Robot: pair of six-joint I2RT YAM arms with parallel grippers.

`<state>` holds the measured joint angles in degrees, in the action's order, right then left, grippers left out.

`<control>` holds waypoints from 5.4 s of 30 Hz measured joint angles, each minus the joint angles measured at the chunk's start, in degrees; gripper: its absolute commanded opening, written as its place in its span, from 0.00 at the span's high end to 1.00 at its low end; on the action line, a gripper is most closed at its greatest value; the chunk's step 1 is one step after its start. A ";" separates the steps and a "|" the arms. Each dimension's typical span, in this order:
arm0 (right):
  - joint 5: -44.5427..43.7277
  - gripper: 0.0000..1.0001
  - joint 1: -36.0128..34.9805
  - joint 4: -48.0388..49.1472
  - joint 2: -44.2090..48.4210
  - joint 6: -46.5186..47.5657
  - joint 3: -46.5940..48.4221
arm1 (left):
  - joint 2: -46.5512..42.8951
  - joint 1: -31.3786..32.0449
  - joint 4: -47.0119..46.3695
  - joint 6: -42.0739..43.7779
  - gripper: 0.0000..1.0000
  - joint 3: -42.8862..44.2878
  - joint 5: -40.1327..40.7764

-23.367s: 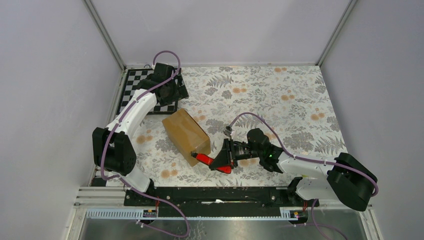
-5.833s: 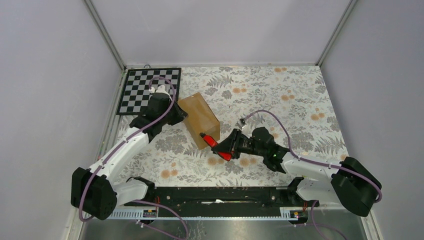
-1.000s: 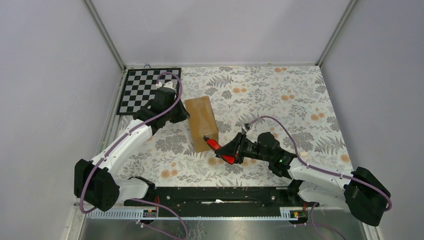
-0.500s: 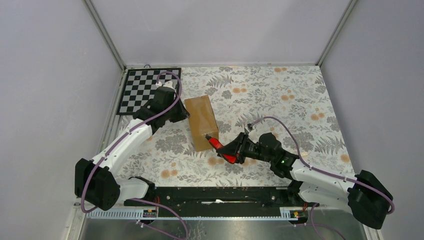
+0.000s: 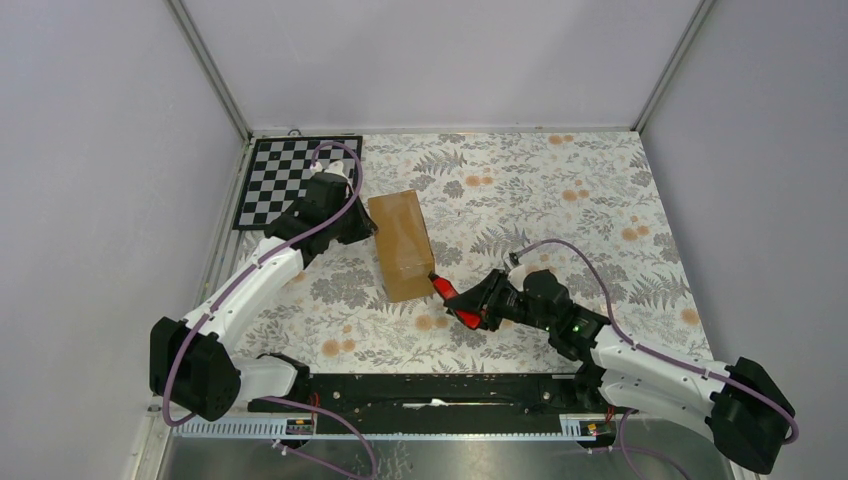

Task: Unpack the express box
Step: Cut the express box at the center of the board, then adjust the knife.

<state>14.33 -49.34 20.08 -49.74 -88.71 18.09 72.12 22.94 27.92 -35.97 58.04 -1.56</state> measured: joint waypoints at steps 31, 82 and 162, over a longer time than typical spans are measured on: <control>4.02 1.00 0.37 -38.29 -4.04 44.46 33.46 | -3.04 0.48 8.31 12.59 0.26 11.10 -19.87; 17.79 0.00 -4.98 -50.86 -5.11 62.86 41.22 | -3.17 28.35 9.18 27.54 1.00 9.73 -52.72; 47.60 0.60 2.51 -16.00 -8.59 34.86 25.70 | -30.08 79.45 -40.87 115.45 1.00 -29.59 34.64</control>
<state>61.93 -46.83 4.08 -58.33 -53.84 43.79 42.04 102.39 -12.95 79.48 28.45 33.08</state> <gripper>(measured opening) 0.437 0.213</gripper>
